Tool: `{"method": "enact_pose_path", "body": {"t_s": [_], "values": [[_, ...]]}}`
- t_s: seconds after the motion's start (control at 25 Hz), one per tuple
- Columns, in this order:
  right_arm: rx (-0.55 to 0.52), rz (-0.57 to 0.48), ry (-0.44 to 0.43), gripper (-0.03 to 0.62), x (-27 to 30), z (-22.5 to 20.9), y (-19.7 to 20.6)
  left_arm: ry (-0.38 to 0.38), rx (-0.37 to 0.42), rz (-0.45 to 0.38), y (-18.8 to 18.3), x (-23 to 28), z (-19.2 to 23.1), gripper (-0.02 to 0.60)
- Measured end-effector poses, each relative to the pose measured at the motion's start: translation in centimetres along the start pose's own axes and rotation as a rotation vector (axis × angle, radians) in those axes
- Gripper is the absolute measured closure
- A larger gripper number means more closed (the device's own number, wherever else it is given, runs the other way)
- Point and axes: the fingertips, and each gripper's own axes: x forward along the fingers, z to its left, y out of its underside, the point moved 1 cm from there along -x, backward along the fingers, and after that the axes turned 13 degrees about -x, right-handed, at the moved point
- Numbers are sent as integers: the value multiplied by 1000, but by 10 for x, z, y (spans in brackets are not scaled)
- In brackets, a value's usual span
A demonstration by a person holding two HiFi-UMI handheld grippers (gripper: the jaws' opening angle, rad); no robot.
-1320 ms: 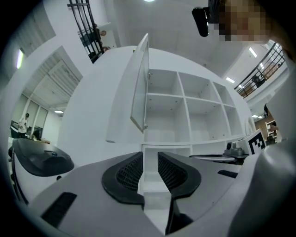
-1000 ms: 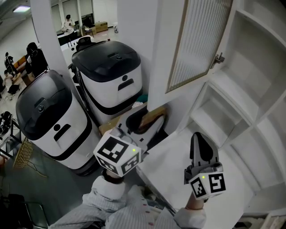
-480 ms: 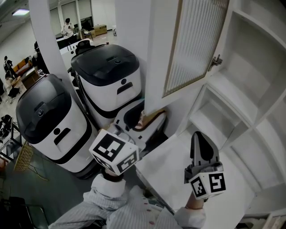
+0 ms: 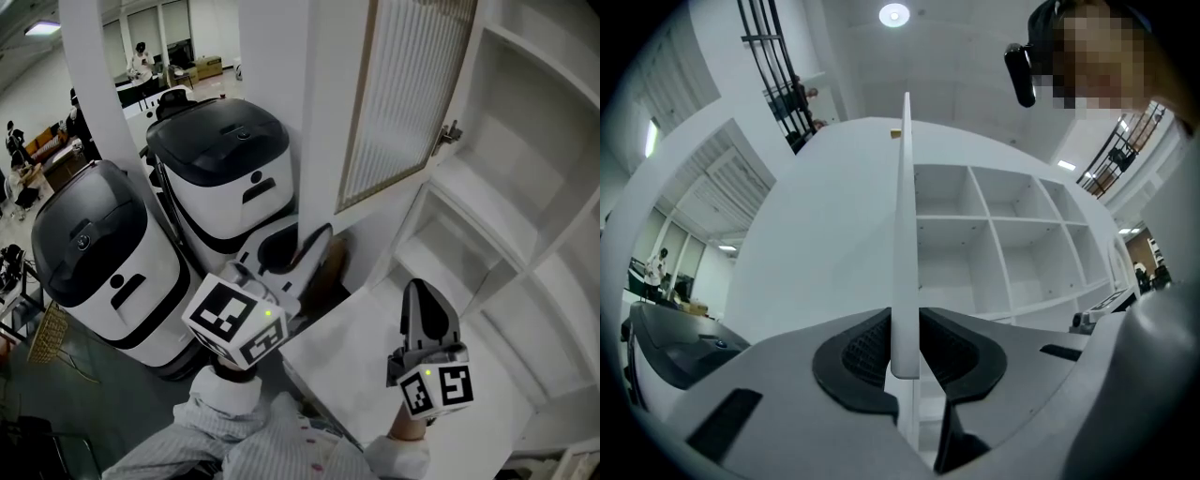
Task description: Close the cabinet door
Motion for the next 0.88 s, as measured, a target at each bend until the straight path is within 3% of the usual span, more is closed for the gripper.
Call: {"method": "enact_pose_path", "body": {"t_s": [0.28, 0.88], "values": [[1, 27, 21, 577, -2, 3, 6, 33, -12, 12, 1, 0, -3, 502], [17, 153, 160, 577, -26, 7, 32, 196, -26, 67, 9, 1, -38, 483]]}}
